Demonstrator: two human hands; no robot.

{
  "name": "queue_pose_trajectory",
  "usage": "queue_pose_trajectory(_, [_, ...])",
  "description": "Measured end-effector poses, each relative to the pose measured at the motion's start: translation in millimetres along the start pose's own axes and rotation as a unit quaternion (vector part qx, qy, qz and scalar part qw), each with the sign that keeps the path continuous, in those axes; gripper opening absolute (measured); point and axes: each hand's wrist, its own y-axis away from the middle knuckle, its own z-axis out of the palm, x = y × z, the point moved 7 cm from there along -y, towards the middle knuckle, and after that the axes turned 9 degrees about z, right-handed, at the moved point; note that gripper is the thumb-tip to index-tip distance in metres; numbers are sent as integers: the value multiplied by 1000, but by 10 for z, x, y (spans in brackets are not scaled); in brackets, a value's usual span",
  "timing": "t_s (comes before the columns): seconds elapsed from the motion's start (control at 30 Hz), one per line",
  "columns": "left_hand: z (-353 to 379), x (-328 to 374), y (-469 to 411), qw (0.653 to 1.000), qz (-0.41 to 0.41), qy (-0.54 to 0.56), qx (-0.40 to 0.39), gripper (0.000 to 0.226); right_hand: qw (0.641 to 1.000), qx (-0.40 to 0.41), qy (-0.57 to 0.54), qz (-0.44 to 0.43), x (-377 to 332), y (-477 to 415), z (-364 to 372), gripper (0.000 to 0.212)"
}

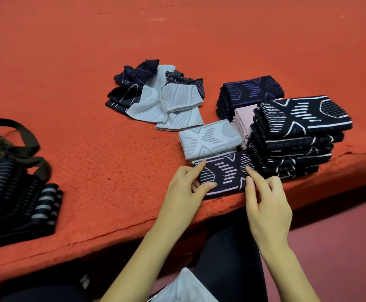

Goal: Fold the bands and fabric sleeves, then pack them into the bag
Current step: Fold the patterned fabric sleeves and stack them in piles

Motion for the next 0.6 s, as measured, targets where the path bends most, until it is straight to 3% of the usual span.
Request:
queue_pose_trajectory(0.13, [5,-28,-4,999,10,-35,-8,51,1000,-5,15,17,-3,-6,21,30])
queue_pose_trajectory(0.27, [-54,-56,17,988,32,-149,-15,52,999,-11,28,22,-20,-1,7,31])
queue_pose_trajectory(0.5, [-79,-45,-15,986,22,-142,-83,46,997,-19,71,18,-93,-10,-46,28])
queue_pose_trajectory(0.6, [-258,-3,-125,987,39,-132,-79,32,998,-15,42,-52,-453,-5,-75,28])
